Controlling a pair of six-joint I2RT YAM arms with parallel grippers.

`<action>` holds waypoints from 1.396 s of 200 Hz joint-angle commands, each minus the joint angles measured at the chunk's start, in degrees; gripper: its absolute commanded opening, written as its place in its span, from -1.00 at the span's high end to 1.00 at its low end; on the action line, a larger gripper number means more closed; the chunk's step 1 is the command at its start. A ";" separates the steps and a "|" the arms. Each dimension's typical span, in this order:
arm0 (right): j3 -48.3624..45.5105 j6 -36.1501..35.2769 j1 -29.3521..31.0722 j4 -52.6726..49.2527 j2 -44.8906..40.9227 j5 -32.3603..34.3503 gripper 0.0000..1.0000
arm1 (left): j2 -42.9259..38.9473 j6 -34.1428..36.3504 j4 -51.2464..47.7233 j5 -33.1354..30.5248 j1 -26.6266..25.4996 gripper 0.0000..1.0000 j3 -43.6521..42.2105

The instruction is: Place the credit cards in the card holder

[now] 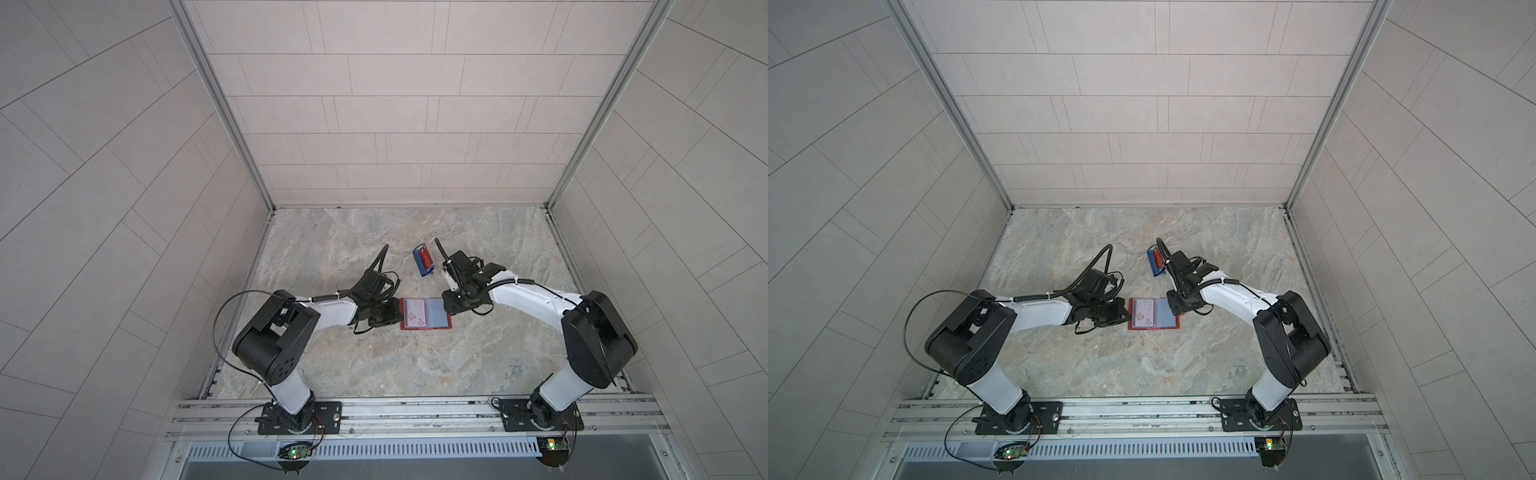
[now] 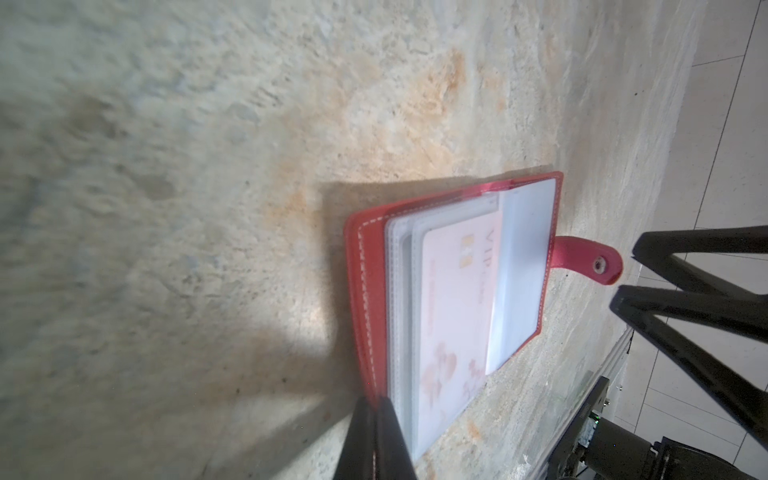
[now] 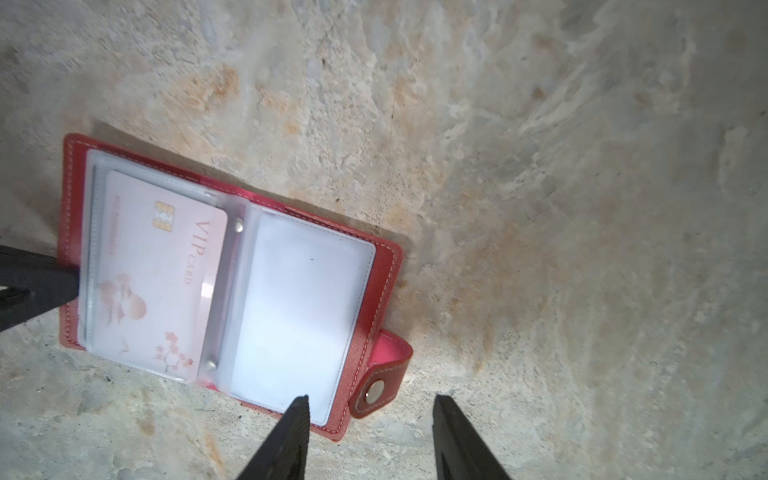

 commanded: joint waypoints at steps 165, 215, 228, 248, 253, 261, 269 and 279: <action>-0.52 1.48 -0.13 2.90 2.42 -0.54 0.91 | -4.53 3.81 -8.20 -3.14 -0.18 1.00 3.19; -1.54 1.89 -0.35 7.01 -1.93 -7.82 1.00 | -4.60 6.96 -16.75 -9.05 -2.30 1.00 9.16; -1.63 2.25 -0.73 7.91 -1.57 -9.74 1.00 | -3.95 8.29 -19.60 -11.00 -3.24 1.00 11.22; -2.43 3.08 -1.30 9.70 -0.83 -12.39 1.00 | -2.55 9.83 -23.44 -13.65 -4.80 1.00 14.45; -2.87 3.38 -1.41 10.34 -0.70 -12.97 1.00 | -2.40 10.08 -24.19 -14.52 -5.25 1.00 15.17; -3.56 3.86 -1.77 11.40 -0.68 -13.82 1.00 | -2.18 10.36 -25.24 -15.64 -5.99 1.00 16.07; -4.26 4.41 -2.02 12.43 -0.82 -14.67 1.00 | -2.02 10.49 -26.16 -16.85 -6.65 1.00 16.95; -5.15 4.97 -2.41 13.68 -0.83 -15.60 1.00 | -1.75 10.53 -26.64 -17.45 -7.25 1.00 17.96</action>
